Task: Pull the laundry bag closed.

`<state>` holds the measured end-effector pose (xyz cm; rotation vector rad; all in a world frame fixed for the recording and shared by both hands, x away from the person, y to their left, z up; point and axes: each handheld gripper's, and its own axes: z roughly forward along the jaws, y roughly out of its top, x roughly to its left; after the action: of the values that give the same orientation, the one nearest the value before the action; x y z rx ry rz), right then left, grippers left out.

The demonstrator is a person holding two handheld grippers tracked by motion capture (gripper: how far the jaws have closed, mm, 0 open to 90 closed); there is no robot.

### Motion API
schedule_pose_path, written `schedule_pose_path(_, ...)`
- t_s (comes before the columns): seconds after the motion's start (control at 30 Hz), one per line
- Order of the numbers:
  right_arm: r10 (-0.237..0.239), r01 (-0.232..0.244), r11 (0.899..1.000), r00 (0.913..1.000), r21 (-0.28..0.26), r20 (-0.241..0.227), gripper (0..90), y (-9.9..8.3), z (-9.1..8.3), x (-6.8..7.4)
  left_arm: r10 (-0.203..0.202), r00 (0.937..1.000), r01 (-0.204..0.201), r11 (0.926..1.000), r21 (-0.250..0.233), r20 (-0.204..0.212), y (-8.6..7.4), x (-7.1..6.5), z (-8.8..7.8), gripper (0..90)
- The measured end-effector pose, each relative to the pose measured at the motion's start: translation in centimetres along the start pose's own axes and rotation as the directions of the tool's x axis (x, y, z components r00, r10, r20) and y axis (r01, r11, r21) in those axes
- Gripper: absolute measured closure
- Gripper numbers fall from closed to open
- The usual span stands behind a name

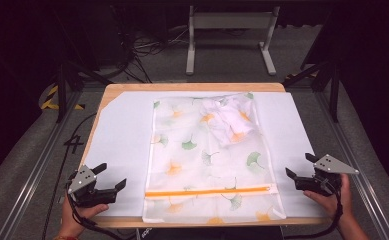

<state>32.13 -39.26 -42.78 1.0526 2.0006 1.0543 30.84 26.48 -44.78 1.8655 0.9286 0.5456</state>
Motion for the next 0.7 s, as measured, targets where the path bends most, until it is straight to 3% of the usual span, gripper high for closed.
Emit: schedule_pose_path(0.7, -0.006, 0.006, 1.000, 1.0000, 0.004, -0.003, 12.4, -0.10, 0.15, 0.02, 0.010, 0.9999, -0.010, 0.9998, 0.018, 0.005, 0.06, -0.07, 0.41, 11.6)
